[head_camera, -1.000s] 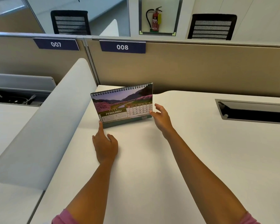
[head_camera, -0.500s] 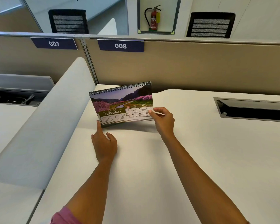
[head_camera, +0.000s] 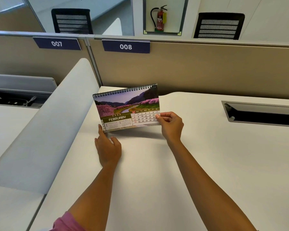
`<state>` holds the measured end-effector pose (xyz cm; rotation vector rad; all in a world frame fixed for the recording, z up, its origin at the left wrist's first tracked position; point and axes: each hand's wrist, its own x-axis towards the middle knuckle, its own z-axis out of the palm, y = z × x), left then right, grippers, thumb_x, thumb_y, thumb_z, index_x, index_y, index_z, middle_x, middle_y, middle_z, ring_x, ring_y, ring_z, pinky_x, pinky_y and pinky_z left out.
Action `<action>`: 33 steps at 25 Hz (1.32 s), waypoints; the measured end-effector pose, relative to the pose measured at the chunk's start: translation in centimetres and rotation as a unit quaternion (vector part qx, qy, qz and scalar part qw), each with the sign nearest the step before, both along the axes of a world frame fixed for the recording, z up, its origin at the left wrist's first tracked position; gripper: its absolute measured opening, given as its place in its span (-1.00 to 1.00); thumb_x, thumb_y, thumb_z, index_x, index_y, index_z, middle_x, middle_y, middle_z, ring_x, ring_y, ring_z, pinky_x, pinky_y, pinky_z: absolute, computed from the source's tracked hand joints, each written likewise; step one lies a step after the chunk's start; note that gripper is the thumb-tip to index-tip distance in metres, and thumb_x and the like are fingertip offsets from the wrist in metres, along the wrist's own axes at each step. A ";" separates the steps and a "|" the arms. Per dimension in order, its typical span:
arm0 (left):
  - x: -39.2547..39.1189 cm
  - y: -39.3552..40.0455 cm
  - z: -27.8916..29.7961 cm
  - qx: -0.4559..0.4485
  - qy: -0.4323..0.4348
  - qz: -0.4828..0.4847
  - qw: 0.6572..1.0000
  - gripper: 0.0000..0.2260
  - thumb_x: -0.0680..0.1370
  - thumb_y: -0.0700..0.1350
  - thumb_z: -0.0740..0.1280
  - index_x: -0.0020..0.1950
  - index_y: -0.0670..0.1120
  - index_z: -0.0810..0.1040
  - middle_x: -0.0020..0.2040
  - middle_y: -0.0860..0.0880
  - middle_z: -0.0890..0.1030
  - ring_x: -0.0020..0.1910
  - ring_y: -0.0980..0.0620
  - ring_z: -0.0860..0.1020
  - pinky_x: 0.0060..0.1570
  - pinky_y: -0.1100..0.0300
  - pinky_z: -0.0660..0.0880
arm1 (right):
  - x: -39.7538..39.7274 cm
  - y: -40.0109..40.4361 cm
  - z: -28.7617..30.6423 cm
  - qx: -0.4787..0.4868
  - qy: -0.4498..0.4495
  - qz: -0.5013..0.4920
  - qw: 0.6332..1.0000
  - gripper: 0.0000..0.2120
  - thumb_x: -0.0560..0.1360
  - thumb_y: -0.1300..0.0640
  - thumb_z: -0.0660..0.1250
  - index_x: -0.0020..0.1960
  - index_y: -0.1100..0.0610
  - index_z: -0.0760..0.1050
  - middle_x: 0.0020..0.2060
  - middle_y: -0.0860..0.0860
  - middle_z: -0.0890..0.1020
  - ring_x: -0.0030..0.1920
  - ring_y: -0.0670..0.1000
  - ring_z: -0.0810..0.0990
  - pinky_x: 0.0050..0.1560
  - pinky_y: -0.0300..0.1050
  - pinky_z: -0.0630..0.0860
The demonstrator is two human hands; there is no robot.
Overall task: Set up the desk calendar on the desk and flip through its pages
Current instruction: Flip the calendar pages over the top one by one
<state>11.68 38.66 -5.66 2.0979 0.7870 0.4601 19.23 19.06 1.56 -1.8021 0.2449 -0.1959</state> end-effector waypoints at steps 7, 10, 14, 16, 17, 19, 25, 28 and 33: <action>0.0 0.0 0.1 -0.001 0.000 0.002 1.000 -0.40 0.62 -0.15 0.26 0.62 0.04 0.11 0.48 -0.13 0.43 0.47 -0.27 0.36 0.37 -0.30 0.42 | -0.1 0.0 0.0 0.016 0.000 0.004 1.000 -0.86 0.48 0.12 0.44 0.00 0.15 0.59 0.03 0.09 0.70 -0.01 0.07 0.69 -0.21 -0.39 0.58; 0.0 -0.1 0.2 -0.008 0.008 0.010 1.000 -0.38 0.61 -0.16 0.26 0.62 0.05 0.09 0.49 -0.12 0.44 0.49 -0.25 0.35 0.39 -0.30 0.39 | -0.1 0.1 0.0 0.030 0.008 0.006 0.999 -0.86 0.48 0.12 0.44 0.00 0.14 0.59 0.16 0.07 0.66 0.11 0.08 0.64 -0.01 -0.12 0.65; -0.2 -0.1 0.3 -0.008 -0.013 0.008 1.000 -0.39 0.59 -0.19 0.29 0.60 0.03 0.15 0.41 -0.14 0.50 0.41 -0.23 0.42 0.33 -0.24 0.48 | -0.3 0.0 0.5 0.112 0.049 0.034 0.992 -0.88 0.55 0.09 0.34 0.04 0.11 0.54 0.11 0.08 0.66 0.05 0.07 0.66 -0.14 -0.25 0.63; -0.2 0.0 0.3 -0.009 -0.027 0.003 1.000 -0.40 0.58 -0.22 0.32 0.57 0.01 0.21 0.36 -0.14 0.53 0.35 -0.19 0.47 0.27 -0.21 0.53 | -0.6 0.1 1.1 0.173 0.085 0.073 0.978 -0.79 0.60 0.01 0.25 0.12 0.12 0.51 0.08 0.09 0.67 0.01 0.05 0.68 -0.14 -0.22 0.64; -0.2 0.0 0.3 -0.010 -0.028 0.003 1.000 -0.41 0.57 -0.23 0.33 0.57 0.00 0.23 0.35 -0.14 0.54 0.34 -0.19 0.47 0.26 -0.21 0.53 | -0.7 0.1 1.4 0.215 0.103 0.097 0.966 -0.71 0.61 -0.05 0.20 0.16 0.12 0.51 0.06 0.09 0.68 0.02 0.06 0.68 -0.11 -0.17 0.64; -0.3 0.0 0.3 -0.004 -0.029 0.002 1.000 -0.44 0.55 -0.26 0.33 0.53 -0.04 0.29 0.34 -0.15 0.54 0.34 -0.19 0.47 0.30 -0.22 0.51 | -1.1 0.0 2.4 0.312 0.139 0.136 0.930 -0.54 0.60 -0.22 0.09 0.19 0.10 0.54 0.01 0.08 0.72 0.01 0.05 0.70 -0.12 -0.14 0.64; -0.2 -0.1 0.3 0.010 -0.013 0.010 1.000 -0.60 0.56 -0.28 0.24 0.40 -0.16 0.38 0.29 -0.24 0.54 0.35 -0.28 0.44 0.43 -0.24 0.36 | -1.2 -0.1 5.1 0.450 0.130 0.209 0.859 -0.30 0.49 -0.44 -0.01 0.04 0.05 0.67 -0.05 0.09 0.71 -0.17 0.02 0.67 -0.32 -0.22 0.52; -0.2 0.0 0.3 -0.014 -0.006 0.009 1.000 -0.44 0.59 -0.25 0.25 0.57 -0.02 0.20 0.45 -0.14 0.45 0.48 -0.21 0.35 0.45 -0.18 0.36 | -0.7 0.4 7.3 0.459 0.094 0.275 0.840 -0.20 0.48 -0.47 -0.11 0.27 0.08 0.55 0.11 0.07 0.67 -0.06 0.08 0.70 -0.31 -0.21 0.54; 0.3 0.1 0.0 -0.009 0.024 0.018 1.000 -0.41 0.61 -0.21 0.27 0.60 0.04 0.18 0.53 -0.08 0.40 0.54 -0.23 0.31 0.48 -0.22 0.30 | 1.6 1.3 10.7 0.406 0.030 0.307 0.860 -0.21 0.50 -0.43 -0.24 0.43 0.00 0.39 0.33 -0.02 0.55 0.21 0.08 0.61 0.02 -0.14 0.54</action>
